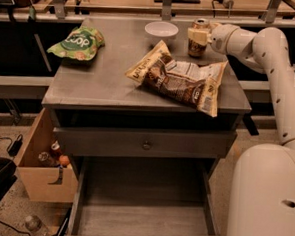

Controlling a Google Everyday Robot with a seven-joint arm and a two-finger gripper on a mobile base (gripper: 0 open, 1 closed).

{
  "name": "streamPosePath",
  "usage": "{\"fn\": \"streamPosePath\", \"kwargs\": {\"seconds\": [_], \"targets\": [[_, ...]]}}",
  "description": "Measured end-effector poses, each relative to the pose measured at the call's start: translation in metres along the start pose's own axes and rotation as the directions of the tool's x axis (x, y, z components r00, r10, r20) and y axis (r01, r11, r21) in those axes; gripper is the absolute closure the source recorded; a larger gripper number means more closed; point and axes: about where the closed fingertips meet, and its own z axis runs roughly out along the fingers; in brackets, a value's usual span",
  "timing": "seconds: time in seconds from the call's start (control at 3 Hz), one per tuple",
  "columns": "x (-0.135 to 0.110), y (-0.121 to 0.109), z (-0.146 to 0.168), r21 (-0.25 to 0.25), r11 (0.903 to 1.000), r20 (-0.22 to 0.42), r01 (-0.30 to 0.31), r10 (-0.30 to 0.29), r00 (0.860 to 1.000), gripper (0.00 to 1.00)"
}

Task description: Move orange can near green rice chip bag

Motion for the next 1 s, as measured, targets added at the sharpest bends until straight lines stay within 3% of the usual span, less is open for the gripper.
{"fn": "streamPosePath", "kwargs": {"seconds": [0.67,1.0], "targets": [[-0.069,0.022,-0.007,-0.033,0.9965,-0.035,0.077,-0.078,0.996,1.0],[-0.104,0.058,-0.009,-0.116,0.9911,-0.007,0.065,-0.066,0.998,1.0]]}}
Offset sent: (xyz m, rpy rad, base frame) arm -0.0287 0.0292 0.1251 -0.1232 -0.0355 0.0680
